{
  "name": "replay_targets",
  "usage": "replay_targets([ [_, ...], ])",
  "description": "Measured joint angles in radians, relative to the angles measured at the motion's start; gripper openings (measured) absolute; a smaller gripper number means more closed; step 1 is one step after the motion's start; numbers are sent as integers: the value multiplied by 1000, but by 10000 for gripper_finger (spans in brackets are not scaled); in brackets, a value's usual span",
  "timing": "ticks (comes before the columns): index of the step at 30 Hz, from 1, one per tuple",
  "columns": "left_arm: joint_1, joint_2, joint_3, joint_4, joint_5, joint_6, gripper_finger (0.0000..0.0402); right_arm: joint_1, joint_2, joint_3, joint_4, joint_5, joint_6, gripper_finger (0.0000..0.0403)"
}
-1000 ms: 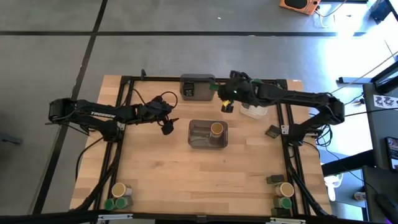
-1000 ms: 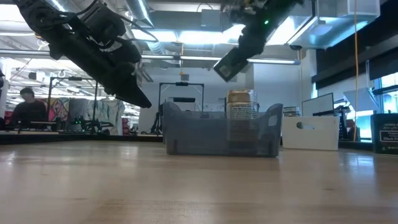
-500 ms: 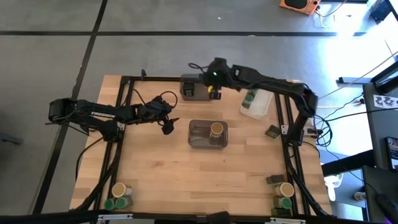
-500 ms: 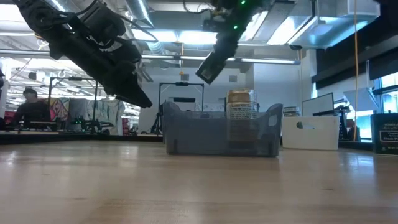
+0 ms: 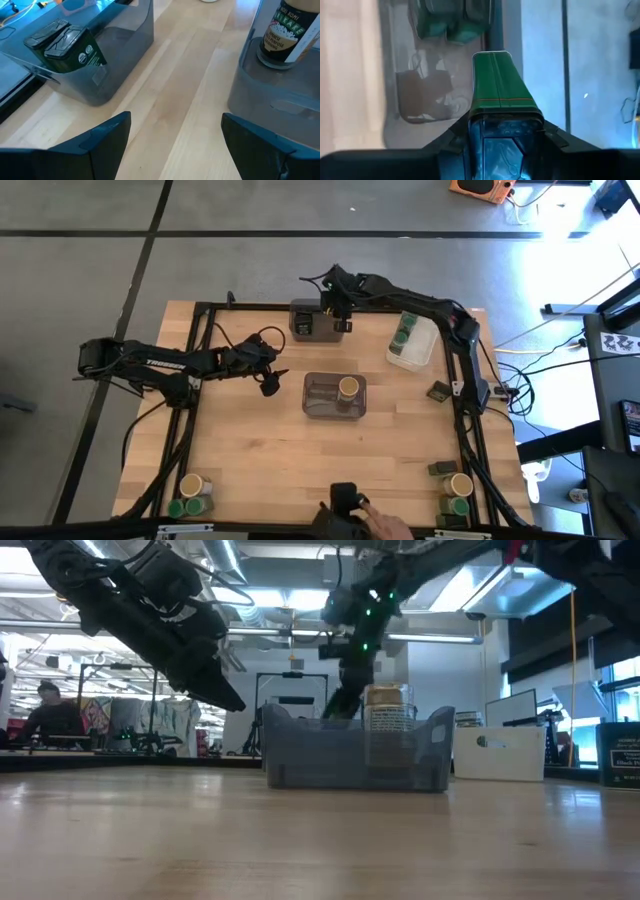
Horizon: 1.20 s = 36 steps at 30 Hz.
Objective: Sort spices by type
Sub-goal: Put the black seasoning can into the top black bin
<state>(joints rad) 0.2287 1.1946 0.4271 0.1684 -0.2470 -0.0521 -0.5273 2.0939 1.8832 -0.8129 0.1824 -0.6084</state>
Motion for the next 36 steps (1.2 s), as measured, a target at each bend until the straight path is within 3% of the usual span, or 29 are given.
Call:
replay_targets([
  [14,0,0,0,1,0,0,310,-10,110,0,8,27,9,127],
  [36,0,0,0,2,0,0,310,-10,115,-11,-1,-9,33,127],
])
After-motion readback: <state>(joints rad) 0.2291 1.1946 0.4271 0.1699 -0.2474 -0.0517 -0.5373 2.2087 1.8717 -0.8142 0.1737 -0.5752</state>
